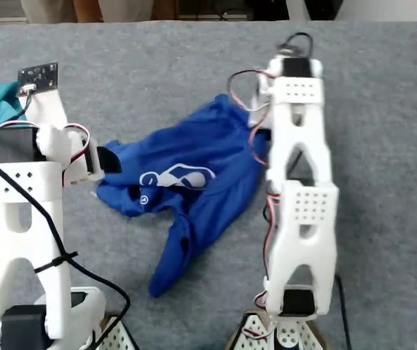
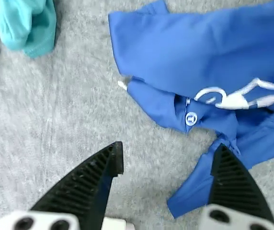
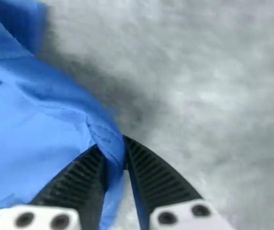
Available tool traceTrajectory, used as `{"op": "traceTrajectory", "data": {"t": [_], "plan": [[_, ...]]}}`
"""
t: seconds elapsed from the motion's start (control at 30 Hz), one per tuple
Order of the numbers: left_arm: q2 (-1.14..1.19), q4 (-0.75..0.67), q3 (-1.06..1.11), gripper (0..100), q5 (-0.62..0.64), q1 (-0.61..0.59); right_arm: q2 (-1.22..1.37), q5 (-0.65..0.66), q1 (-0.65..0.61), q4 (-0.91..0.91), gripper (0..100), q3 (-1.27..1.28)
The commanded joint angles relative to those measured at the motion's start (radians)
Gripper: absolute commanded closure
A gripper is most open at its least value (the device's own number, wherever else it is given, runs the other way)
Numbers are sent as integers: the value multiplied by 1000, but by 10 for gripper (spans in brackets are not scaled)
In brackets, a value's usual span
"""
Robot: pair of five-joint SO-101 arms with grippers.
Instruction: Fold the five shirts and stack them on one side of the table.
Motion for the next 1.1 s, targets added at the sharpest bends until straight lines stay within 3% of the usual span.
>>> {"op": "traceTrajectory", "data": {"t": [0.0,0.23,0.63,0.9,1.07], "plan": [[-30,-52,-2,700,-9,-15,-177,20,90,23,992,186],[-28,-161,52,700,-8,20,-360,37,262,21,992,529],[-28,-163,112,703,2,124,-532,302,461,18,992,832],[-28,-155,107,703,150,123,-541,566,593,17,990,866],[-28,-164,103,700,204,124,-539,635,619,20,988,799]]}}
